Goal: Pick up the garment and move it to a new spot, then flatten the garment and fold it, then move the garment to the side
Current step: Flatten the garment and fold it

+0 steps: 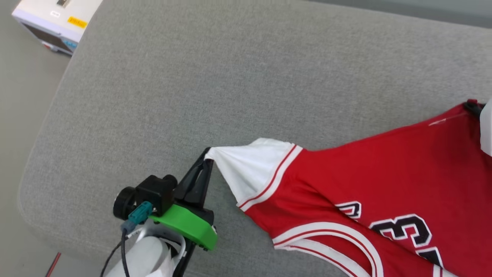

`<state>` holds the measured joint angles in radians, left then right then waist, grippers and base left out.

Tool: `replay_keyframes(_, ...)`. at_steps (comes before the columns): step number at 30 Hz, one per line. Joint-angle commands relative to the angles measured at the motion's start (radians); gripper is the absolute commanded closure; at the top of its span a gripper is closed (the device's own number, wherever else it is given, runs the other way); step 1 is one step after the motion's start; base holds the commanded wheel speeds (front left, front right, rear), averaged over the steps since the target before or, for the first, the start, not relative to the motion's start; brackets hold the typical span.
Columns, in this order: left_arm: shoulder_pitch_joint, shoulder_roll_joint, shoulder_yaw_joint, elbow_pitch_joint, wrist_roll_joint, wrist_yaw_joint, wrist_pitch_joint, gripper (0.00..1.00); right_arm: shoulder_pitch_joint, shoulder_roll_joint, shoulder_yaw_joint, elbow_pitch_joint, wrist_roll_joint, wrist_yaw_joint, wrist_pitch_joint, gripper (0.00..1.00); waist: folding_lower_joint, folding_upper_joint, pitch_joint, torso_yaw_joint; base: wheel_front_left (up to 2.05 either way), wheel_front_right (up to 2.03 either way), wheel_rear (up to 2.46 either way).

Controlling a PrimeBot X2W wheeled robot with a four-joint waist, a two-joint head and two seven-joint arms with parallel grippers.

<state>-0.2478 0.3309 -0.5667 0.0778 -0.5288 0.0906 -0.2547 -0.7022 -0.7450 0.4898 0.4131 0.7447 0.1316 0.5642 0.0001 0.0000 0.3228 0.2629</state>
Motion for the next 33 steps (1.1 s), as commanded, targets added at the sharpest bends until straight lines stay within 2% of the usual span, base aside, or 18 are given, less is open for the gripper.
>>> replay_keyframes(1, 0.005, 0.018, 0.013, -0.01, 0.006, -0.001, -0.004, 1.0, 0.009, -0.012, 0.001, -0.023, 0.01, -0.001, -0.041, 1.0, -0.0001, 0.0, -0.062, -0.046, 0.0, 0.0, 0.0)
replay_keyframes(11, -0.116, 0.11, 0.076, -0.102, 0.028, -0.002, 0.038, 1.0, 0.053, -0.034, -0.075, -0.169, 0.033, -0.001, -0.245, 1.0, -0.0001, 0.0, -0.152, -0.109, 0.0, 0.0, 0.0)
replay_keyframes(15, -0.211, 0.146, 0.101, -0.139, 0.042, -0.017, 0.069, 1.0, 0.061, -0.028, -0.137, -0.221, 0.019, -0.001, -0.289, 1.0, -0.0001, 0.0, -0.167, -0.13, 0.0, 0.0, 0.0)
replay_keyframes(20, -0.36, 0.173, 0.123, -0.16, 0.045, -0.055, 0.112, 1.0, 0.054, -0.005, -0.229, -0.287, -0.009, -0.001, -0.316, 1.0, -0.0001, 0.0, -0.168, -0.15, 0.0, 0.0, 0.0)
replay_keyframes(27, -0.577, 0.163, 0.126, -0.149, 0.055, -0.099, 0.162, 1.0, 0.002, 0.048, -0.322, -0.371, -0.057, -0.001, -0.289, 1.0, -0.0001, 0.0, -0.123, -0.175, 0.0, 0.0, 0.0)
replay_keyframes(33, -0.799, 0.125, 0.122, -0.084, 0.054, -0.147, 0.191, 1.0, -0.113, 0.081, -0.354, -0.4, -0.118, -0.001, -0.248, 1.0, -0.0001, 0.0, -0.022, -0.195, 0.0, 0.0, 0.0)
